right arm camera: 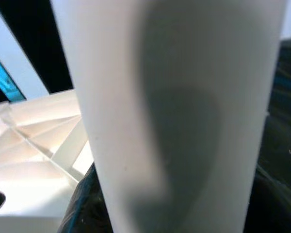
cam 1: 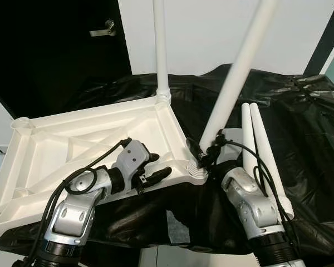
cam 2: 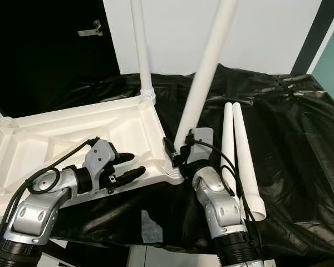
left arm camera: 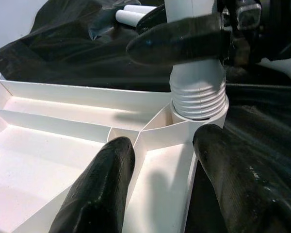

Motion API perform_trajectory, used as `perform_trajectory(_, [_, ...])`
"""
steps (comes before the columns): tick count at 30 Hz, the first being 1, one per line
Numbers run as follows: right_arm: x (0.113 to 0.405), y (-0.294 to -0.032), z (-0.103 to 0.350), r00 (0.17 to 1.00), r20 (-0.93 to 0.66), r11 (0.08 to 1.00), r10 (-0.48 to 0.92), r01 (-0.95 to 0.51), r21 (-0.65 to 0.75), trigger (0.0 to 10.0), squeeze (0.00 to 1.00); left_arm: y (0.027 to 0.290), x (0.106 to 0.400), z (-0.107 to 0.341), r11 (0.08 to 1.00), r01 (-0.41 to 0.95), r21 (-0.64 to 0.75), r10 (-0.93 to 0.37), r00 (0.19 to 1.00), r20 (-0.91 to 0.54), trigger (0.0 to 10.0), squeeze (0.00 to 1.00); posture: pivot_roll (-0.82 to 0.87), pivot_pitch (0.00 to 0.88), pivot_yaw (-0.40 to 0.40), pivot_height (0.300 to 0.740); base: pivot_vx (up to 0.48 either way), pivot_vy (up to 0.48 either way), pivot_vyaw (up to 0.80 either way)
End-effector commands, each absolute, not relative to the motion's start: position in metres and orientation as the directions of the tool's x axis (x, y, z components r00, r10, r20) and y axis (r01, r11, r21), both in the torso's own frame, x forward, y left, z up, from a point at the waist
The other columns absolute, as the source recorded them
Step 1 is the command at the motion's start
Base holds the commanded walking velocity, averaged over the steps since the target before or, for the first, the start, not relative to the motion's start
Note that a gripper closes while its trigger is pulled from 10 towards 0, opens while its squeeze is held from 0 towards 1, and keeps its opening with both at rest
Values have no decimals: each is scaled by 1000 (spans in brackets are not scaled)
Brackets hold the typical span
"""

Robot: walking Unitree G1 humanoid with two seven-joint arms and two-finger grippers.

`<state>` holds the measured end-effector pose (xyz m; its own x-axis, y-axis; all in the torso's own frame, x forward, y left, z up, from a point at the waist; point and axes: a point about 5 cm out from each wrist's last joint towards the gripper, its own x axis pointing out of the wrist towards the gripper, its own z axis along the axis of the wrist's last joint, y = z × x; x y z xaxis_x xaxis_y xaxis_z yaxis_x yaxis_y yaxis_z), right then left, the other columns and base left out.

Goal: Building children table

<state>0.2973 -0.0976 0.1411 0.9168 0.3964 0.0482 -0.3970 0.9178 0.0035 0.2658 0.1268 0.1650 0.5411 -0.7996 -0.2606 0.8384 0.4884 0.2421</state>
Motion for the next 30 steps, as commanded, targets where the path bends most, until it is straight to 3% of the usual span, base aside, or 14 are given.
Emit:
perform_trajectory(1, [296,-104,118,925,-64,926,375,-377,-20,10000,0,132,268,168,548,793,266,-757,606,-245,10000,0,27,0,7,740,0,0,0])
perform_trajectory(5, [291,-102,112,910,-77,905,408,-414,-94,10000,0,136,269,170,561,782,273,-745,620,-246,10000,0,32,0,12,740,0,0,0])
perform_trajectory(13, [286,-102,104,897,-72,891,437,-442,-107,10000,0,137,269,171,558,785,268,-748,616,-247,10000,0,30,0,16,740,0,0,0])
perform_trajectory(30, [277,-109,94,831,-1,823,556,-551,-137,10000,0,127,244,158,447,874,191,-822,486,-296,10000,0,35,0,32,740,0,0,0])
